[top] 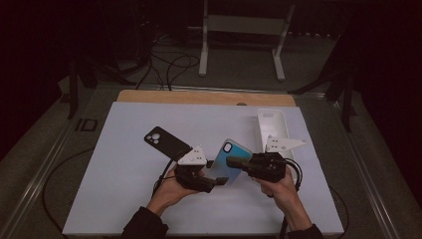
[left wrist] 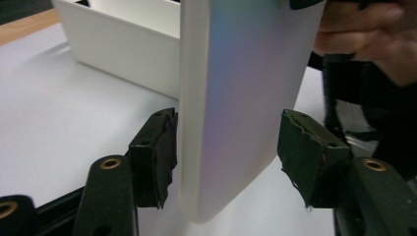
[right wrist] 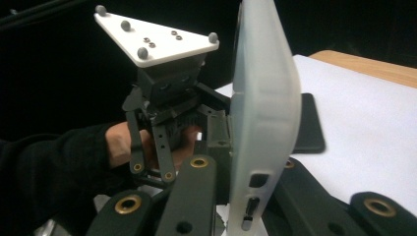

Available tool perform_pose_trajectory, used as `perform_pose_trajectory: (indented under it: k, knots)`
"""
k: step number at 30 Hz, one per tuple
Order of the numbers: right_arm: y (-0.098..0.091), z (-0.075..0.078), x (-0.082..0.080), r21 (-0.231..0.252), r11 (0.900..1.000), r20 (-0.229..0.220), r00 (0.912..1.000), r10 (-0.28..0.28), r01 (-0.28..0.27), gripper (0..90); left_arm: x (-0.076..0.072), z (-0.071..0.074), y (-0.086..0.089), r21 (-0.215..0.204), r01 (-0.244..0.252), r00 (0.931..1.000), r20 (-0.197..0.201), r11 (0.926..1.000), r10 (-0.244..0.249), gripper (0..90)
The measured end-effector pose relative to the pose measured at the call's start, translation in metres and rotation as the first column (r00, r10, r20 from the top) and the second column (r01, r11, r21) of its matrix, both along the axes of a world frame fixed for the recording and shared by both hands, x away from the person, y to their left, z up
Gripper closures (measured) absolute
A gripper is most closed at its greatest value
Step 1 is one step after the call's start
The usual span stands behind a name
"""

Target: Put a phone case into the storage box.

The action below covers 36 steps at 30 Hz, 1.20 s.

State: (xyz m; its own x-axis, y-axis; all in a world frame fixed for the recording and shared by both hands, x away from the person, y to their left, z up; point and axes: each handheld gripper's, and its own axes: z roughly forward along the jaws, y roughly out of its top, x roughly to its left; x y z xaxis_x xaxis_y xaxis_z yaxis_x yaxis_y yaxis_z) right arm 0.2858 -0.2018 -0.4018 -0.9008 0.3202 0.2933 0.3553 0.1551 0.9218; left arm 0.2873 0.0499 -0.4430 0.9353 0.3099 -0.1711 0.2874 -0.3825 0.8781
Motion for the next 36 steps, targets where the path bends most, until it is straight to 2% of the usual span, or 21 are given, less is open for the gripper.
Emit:
perform_pose_trajectory:
  k: [4, 9, 10, 12, 15, 16, 17, 18, 19, 20, 21, 22, 23, 25, 27, 28, 32, 33, 36]
  knots:
    - [0.000, -0.001, 0.002, -0.009, 0.9999, 0.004, 1.0000, 0.006, -0.006, 86.8, -0.001, -0.001, 0.000, 0.015, 0.029, 0.9996, 0.003, 0.9995, -0.029, 50.3]
    - [-0.003, -0.001, 0.003, -0.019, 0.9998, 0.012, 0.9999, 0.007, -0.006, 83.1, -0.001, -0.002, 0.002, 0.006, 0.040, 0.9992, 0.006, 0.9992, -0.040, 62.4]
    - [-0.003, 0.000, 0.003, -0.027, 0.9995, 0.022, 0.9997, -0.012, 0.013, 73.5, -0.001, -0.003, 0.002, 0.004, 0.043, 0.9990, 0.008, 0.9991, -0.043, 68.1]
    - [-0.002, 0.000, 0.002, -0.041, 0.9988, 0.032, 0.9992, -0.024, 0.025, 65.0, -0.002, -0.004, 0.002, 0.005, 0.051, 0.9986, 0.010, 0.9987, -0.051, 73.6]
    - [0.000, 0.001, 0.002, -0.059, 0.9975, 0.045, 0.9983, -0.036, 0.039, 56.0, -0.003, -0.005, 0.002, 0.001, 0.055, 0.9983, 0.018, 0.9985, -0.055, 79.5]
    - [0.000, 0.001, 0.002, -0.059, 0.9975, 0.045, 0.9983, -0.036, 0.039, 56.0, -0.003, -0.005, 0.002, 0.001, 0.055, 0.9983, 0.018, 0.9985, -0.055, 80.2]
    - [0.002, 0.001, 0.001, -0.078, 0.9956, 0.068, 0.9966, -0.046, 0.051, 49.1, -0.005, -0.005, 0.001, 0.005, 0.048, 0.9985, 0.026, 0.9989, -0.048, 80.4]
    - [0.004, 0.001, 0.001, -0.086, 0.9946, 0.069, 0.9963, -0.052, 0.058, 46.6, -0.005, -0.005, 0.001, 0.005, 0.048, 0.9985, 0.026, 0.9989, -0.048, 80.4]
    - [0.006, 0.001, 0.000, -0.107, 0.9916, 0.076, 0.9950, -0.065, 0.073, 41.6, -0.006, -0.004, 0.000, 0.018, 0.034, 0.9985, 0.042, 0.9992, -0.035, 80.5]
    - [0.007, 0.001, 0.000, -0.127, 0.9879, 0.088, 0.9931, -0.078, 0.089, 36.5, -0.006, -0.004, 0.000, 0.018, 0.034, 0.9985, 0.042, 0.9992, -0.035, 80.6]
    - [0.007, 0.001, 0.000, -0.127, 0.9879, 0.088, 0.9931, -0.078, 0.089, 36.5, -0.006, -0.004, 0.000, 0.023, 0.023, 0.9986, 0.047, 0.9995, -0.024, 80.6]
    - [0.010, 0.001, -0.001, -0.166, 0.9769, 0.096, 0.9881, -0.121, 0.135, 24.6, -0.005, -0.003, 0.002, 0.021, 0.001, 0.9987, 0.050, 0.9998, -0.002, 80.7]
    - [0.010, 0.000, -0.001, -0.174, 0.9719, 0.102, 0.9846, -0.142, 0.158, 20.1, -0.005, -0.003, 0.003, 0.020, -0.009, 0.9987, 0.051, 0.9998, 0.008, 80.8]
    - [0.010, 0.000, -0.001, -0.175, 0.9695, 0.101, 0.9826, -0.156, 0.172, 17.5, -0.004, -0.003, 0.005, 0.021, -0.023, 0.9983, 0.054, 0.9995, 0.022, 80.8]
    - [0.007, 0.002, 0.000, -0.173, 0.9605, 0.096, 0.9743, -0.204, 0.218, 13.8, -0.003, -0.002, 0.008, 0.025, -0.050, 0.9970, 0.060, 0.9984, 0.048, 80.8]
    - [0.007, 0.002, 0.000, -0.173, 0.9605, 0.096, 0.9743, -0.204, 0.218, 13.8, -0.003, -0.002, 0.008, 0.024, -0.059, 0.9965, 0.061, 0.9980, 0.058, 80.8]
    - [0.002, 0.004, 0.000, -0.161, 0.9508, 0.091, 0.9631, -0.253, 0.265, 13.2, -0.002, -0.002, 0.010, 0.041, -0.120, 0.9904, 0.075, 0.9920, 0.116, 80.8]
    - [0.000, 0.005, 0.001, -0.154, 0.9452, 0.081, 0.9569, -0.279, 0.288, 13.4, -0.002, -0.002, 0.010, 0.044, -0.130, 0.9890, 0.076, 0.9905, 0.127, 80.8]
    - [0.000, 0.007, 0.001, -0.147, 0.9419, 0.071, 0.9530, -0.295, 0.302, 13.9, -0.001, -0.003, 0.009, 0.055, -0.160, 0.9847, 0.079, 0.9856, 0.156, 80.8]
